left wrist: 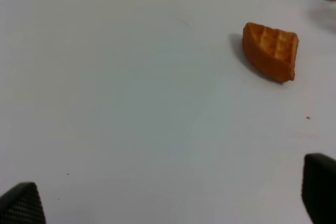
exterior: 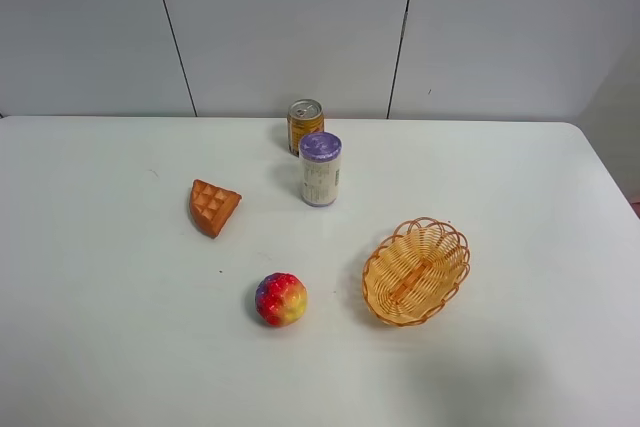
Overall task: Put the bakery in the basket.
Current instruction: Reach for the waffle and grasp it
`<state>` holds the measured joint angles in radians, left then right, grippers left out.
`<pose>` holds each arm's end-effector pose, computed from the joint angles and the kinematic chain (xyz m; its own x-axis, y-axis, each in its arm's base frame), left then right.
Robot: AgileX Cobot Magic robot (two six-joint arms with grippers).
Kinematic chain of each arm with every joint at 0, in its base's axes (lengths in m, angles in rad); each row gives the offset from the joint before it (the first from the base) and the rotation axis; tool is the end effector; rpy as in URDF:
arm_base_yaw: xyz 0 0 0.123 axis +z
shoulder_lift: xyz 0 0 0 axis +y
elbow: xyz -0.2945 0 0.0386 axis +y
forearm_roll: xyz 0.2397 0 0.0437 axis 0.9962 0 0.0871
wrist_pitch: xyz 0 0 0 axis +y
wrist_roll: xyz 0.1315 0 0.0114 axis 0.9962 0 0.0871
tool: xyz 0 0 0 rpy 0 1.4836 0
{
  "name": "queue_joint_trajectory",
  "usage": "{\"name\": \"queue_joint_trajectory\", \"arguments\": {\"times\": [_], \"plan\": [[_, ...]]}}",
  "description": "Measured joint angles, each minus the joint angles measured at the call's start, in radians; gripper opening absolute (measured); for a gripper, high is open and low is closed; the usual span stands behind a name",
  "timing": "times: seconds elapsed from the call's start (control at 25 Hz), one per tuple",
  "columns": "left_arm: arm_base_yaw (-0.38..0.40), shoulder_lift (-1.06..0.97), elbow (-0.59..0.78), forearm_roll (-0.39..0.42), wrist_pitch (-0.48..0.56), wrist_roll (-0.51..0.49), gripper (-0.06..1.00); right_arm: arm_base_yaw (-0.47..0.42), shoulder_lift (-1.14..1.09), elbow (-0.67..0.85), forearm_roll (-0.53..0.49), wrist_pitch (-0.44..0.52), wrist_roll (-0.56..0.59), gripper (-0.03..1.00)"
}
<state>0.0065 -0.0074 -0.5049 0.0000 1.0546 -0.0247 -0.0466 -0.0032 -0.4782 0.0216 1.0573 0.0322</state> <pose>0.0112 0.0001 0.2569 -0.4393 -0.0276 -0.8979 -0.0174 0.9996 -0.0222 0.0142 0.0018 0.2483 -0.4672 0.0646 -0.8818 0.0500 0.9977 0.0466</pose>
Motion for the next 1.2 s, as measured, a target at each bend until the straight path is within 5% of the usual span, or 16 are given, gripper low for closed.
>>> {"name": "queue_joint_trajectory", "arguments": {"times": [0.88, 1.2], "plan": [[0.0, 0.012, -0.011, 0.0, -0.015, 0.0, 1.0, 0.0, 0.0, 0.0, 0.0, 0.0, 0.0, 0.99], [0.0, 0.317, -0.097, -0.057, -0.356, -0.011, 1.0, 0.0, 0.0, 0.0, 0.0, 0.0, 0.0, 0.99]]}}
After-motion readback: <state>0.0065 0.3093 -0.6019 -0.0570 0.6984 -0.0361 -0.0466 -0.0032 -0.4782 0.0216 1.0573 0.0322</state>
